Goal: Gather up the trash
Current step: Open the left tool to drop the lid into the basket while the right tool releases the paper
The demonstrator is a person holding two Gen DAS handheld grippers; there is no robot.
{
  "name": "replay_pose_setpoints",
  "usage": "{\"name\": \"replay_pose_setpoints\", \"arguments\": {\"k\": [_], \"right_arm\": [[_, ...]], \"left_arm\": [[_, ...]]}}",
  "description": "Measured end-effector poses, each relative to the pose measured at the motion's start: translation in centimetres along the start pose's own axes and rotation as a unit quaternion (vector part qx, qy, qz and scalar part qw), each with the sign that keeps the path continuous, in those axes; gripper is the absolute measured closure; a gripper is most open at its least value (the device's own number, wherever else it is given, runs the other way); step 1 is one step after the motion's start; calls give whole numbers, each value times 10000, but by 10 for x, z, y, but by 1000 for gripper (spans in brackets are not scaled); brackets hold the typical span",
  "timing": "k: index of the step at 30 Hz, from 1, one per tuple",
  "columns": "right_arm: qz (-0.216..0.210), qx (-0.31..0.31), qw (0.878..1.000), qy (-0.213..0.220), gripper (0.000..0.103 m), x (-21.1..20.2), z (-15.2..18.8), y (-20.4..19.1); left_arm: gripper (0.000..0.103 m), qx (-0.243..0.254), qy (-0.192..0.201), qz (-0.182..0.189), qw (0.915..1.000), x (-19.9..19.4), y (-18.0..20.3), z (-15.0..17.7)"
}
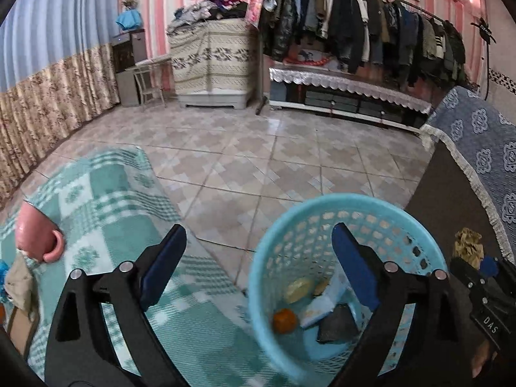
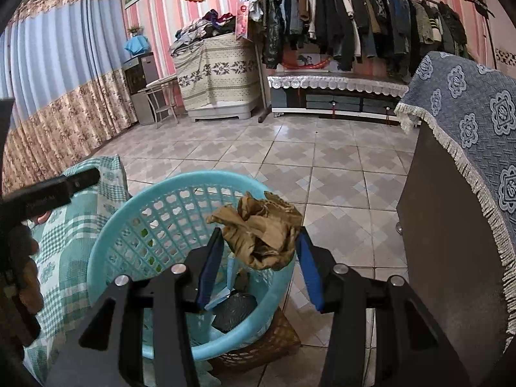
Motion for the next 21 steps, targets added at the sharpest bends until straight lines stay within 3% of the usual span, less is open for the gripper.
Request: {"name": "replay_pose_setpoints", "arguments": {"k": [14,16,18,21], "right_arm": [[-225,-137,9996,-33,54,32,-5,-42],[-260,-184,9995,-47,48,34,-5,-48],[-266,-228,9994,-24,29,35,-6,-54],[-229,-275,9994,26,23,32,-8,-58]], "left_arm": [[7,-280,445,-518,9973,-38,-48,3],[7,-376,462,-523,9969,-44,-55,6],[7,-435,501,-563,9962,-50,-61,8],[6,-519,566,-651,9949,-61,-74,14]]}}
Point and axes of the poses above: each gripper's, at about its wrist camera, not at the fingertips, and x roughly the way its jaws point, y to its right, z to its underside, the point moved 2 cm from there along x, roughly the way its jaws point, and after that the axes turned 7 degrees about -z, right-handed, at the moved point
